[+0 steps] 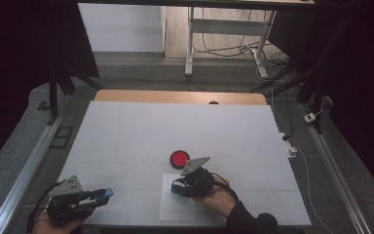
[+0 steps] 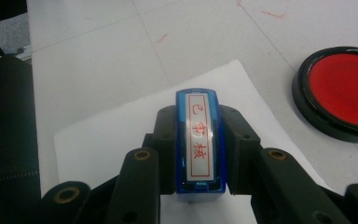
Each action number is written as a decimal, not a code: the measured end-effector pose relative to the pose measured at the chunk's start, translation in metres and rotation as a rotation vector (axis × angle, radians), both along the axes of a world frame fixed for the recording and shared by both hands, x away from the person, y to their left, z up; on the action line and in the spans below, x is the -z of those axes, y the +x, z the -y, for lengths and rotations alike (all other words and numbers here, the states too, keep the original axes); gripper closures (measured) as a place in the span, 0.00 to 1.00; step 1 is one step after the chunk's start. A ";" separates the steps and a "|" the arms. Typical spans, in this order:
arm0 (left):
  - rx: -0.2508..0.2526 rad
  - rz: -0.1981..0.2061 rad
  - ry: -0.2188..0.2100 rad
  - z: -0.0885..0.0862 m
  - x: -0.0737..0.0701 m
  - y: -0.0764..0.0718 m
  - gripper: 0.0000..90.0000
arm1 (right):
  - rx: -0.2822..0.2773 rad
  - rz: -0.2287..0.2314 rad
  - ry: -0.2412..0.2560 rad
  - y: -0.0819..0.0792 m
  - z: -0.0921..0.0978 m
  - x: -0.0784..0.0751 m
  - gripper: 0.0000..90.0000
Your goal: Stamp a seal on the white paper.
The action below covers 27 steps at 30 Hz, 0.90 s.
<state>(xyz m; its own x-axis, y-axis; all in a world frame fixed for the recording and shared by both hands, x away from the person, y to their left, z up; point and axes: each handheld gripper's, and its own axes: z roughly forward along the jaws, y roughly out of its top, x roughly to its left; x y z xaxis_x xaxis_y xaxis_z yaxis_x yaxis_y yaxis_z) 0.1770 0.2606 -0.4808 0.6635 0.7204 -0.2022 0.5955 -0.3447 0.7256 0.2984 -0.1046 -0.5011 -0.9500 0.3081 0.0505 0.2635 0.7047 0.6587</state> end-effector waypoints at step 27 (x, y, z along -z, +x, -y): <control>-0.008 -0.014 0.001 0.000 0.000 0.001 0.76 | -0.011 0.098 -0.029 -0.013 -0.003 0.002 0.79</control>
<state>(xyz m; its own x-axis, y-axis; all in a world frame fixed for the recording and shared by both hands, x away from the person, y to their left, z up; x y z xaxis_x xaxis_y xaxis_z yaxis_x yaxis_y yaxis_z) 0.1784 0.2603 -0.4810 0.6551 0.7255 -0.2108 0.6081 -0.3407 0.7171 0.2851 -0.1016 -0.5032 -0.9532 0.2979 -0.0512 0.1914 0.7259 0.6606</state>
